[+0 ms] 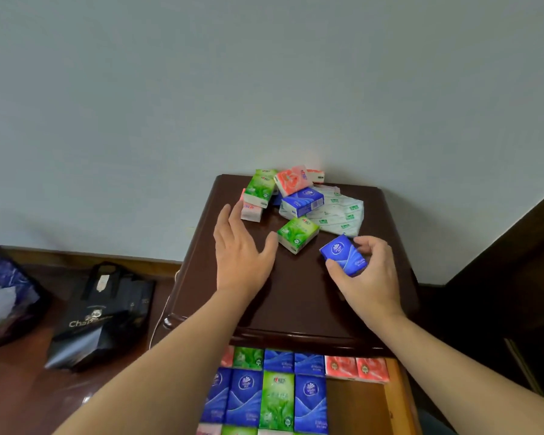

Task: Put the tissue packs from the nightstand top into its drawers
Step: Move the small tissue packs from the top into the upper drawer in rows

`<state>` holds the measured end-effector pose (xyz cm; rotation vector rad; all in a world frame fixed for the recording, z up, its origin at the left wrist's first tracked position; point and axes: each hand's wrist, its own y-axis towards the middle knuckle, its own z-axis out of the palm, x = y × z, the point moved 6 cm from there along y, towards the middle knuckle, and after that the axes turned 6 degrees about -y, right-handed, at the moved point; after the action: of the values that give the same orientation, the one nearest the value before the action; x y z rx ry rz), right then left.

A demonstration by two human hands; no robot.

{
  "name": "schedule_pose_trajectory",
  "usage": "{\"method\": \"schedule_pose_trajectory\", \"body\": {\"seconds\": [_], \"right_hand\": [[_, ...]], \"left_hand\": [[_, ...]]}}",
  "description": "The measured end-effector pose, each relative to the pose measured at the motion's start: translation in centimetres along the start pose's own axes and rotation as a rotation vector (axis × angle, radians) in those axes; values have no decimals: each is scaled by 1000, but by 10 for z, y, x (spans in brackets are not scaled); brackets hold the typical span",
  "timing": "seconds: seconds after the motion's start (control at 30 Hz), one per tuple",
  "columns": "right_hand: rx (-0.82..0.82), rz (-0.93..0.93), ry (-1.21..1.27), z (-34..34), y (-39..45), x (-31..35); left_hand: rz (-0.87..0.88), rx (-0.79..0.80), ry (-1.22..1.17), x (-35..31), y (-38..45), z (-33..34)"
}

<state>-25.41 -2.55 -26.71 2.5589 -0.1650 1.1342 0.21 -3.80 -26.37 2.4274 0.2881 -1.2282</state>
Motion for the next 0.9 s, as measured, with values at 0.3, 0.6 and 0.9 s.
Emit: {"method": "schedule_pose_trajectory", "body": {"seconds": [0.3, 0.6, 0.9], "right_hand": [[100, -137, -61, 11, 2, 1], [163, -122, -46, 15, 3, 1], [158, -68, -59, 16, 4, 0]], "left_hand": [[42, -139, 107, -3, 68, 24], [13, -230, -9, 0, 65, 15], [-178, -291, -510, 18, -25, -30]]}}
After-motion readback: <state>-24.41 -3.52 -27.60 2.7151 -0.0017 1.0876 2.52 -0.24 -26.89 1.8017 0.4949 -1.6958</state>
